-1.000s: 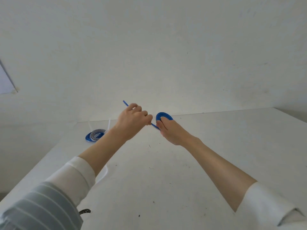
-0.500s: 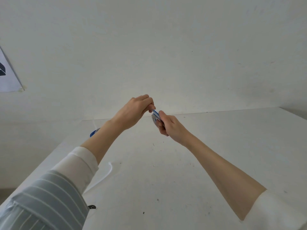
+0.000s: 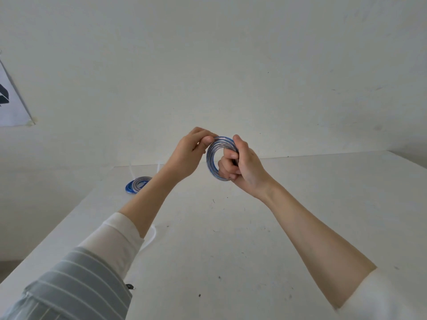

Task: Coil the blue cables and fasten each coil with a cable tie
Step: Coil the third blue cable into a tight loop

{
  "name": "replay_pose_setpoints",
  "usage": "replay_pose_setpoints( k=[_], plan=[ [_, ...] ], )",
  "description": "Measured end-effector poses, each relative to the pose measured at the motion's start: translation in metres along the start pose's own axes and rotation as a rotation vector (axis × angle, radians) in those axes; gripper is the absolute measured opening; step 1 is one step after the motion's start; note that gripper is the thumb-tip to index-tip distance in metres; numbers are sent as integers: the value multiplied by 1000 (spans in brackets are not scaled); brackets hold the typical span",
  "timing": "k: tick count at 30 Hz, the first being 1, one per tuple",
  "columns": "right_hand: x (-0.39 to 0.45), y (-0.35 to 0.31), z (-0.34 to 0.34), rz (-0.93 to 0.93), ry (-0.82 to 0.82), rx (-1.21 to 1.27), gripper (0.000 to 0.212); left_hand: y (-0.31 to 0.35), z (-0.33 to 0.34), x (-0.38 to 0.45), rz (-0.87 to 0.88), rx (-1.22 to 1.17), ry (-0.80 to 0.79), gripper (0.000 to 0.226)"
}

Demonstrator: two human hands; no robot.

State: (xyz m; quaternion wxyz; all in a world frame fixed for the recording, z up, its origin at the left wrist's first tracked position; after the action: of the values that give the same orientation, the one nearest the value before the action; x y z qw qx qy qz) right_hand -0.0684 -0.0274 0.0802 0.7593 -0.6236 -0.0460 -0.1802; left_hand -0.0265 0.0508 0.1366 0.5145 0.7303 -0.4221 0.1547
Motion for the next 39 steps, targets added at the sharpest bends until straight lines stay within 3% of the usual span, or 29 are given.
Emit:
replay_pose_setpoints(
  k=[5, 13, 16, 20, 25, 28, 32, 39],
  plan=[
    [3, -1, -7, 1, 31, 44, 47, -3, 12, -11, -112, -208, -54, 26],
    [4, 5, -16, -1, 71, 69, 45, -21, 19, -25, -316, -245, 143, 35],
    [6, 2, -22, -19, 106, 121, 45, -32, 32, -35, -458, -365, 156, 36],
    [8, 5, -21, -5, 137, 230, 50, -33, 39, -44, -510, -579, 229, 35],
    [8, 12, -38, -42, 319, 205, 48, -35, 35, -48, -542, -663, 380, 38],
    [5, 13, -52, -53, 446, 39, 45, -35, 44, -51, -580, -888, 269, 34],
    [4, 17, -52, -24, 464, 37, 45, -33, 57, -56, -657, -1125, 106, 27],
    [3, 24, -43, -26, 443, 47, 44, -41, 57, -63, -715, -1054, 223, 32]
  ],
)
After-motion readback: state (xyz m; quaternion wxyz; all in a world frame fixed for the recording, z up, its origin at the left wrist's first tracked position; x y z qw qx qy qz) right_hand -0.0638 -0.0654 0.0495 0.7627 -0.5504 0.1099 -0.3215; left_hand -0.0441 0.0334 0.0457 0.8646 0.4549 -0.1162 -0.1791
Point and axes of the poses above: each hand's wrist, its own x-axis towards the middle knuckle, its own z-axis out of the palm, y = z × x, the point moved 10 cm from there along x, towards the middle knuckle, and after that the axes turned 8 degrees about y, right-handed, at the moved point
